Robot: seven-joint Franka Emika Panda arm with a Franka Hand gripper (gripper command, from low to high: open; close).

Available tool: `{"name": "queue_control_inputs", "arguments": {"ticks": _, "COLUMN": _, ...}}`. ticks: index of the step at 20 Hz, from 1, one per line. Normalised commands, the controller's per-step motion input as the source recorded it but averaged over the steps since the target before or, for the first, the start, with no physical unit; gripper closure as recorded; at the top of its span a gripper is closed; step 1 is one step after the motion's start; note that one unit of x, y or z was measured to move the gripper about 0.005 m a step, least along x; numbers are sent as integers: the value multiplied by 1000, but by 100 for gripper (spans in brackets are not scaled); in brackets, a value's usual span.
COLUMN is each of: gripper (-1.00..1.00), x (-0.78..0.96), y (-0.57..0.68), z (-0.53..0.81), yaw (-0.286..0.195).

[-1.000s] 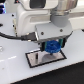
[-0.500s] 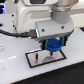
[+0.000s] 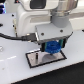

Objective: Insert the blue gear onto the right peg, followed by the red gear

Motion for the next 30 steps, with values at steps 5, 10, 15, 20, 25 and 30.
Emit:
{"name": "queue_control_inputs", "arguments": {"ticks": 5, "gripper": 100, "x": 434, "y": 0, "z": 510, "yaw": 0}}
{"name": "queue_control_inputs", "arguments": {"ticks": 10, "gripper": 100, "x": 222, "y": 1, "z": 44, "yaw": 0}}
{"name": "queue_control_inputs", "arguments": {"ticks": 15, "gripper": 100, "x": 270, "y": -6, "z": -46, "yaw": 0}}
{"name": "queue_control_inputs", "arguments": {"ticks": 20, "gripper": 100, "x": 152, "y": 1, "z": -134, "yaw": 0}}
{"name": "queue_control_inputs", "arguments": {"ticks": 25, "gripper": 100, "x": 141, "y": 10, "z": -26, "yaw": 0}}
{"name": "queue_control_inputs", "arguments": {"ticks": 30, "gripper": 100, "x": 190, "y": -15, "z": -197, "yaw": 0}}
